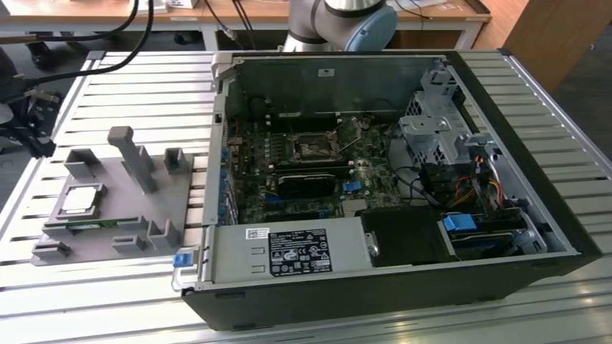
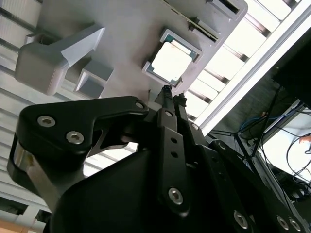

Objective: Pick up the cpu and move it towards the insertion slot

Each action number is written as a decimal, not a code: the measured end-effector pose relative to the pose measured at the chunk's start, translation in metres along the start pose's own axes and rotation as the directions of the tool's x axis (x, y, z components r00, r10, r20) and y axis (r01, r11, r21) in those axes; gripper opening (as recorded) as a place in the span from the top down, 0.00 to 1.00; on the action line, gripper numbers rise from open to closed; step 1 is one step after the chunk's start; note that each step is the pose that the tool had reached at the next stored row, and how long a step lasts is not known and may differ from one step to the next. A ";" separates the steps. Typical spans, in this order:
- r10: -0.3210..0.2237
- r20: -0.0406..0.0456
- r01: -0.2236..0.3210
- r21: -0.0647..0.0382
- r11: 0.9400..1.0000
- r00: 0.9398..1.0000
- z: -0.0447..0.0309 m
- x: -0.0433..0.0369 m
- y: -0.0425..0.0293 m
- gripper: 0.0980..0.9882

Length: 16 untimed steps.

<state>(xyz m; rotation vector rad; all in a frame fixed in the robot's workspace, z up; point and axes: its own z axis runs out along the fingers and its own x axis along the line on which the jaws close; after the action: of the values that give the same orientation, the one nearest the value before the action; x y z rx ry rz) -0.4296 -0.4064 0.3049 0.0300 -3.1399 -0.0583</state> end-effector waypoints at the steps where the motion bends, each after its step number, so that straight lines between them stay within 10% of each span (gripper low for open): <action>1: 0.000 0.000 0.000 0.000 1.000 1.000 0.0018 0.0001 -0.0002 0.92; 11: 0.000 -0.003 0.000 0.000 1.000 1.000 0.0195 0.0008 -0.0024 0.45; 16: 0.000 -0.003 0.000 0.000 1.000 1.000 0.0272 0.0010 -0.0030 0.45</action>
<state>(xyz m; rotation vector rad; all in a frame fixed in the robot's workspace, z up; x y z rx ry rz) -0.4306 -0.4084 0.2776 0.0298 -3.1365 -0.0584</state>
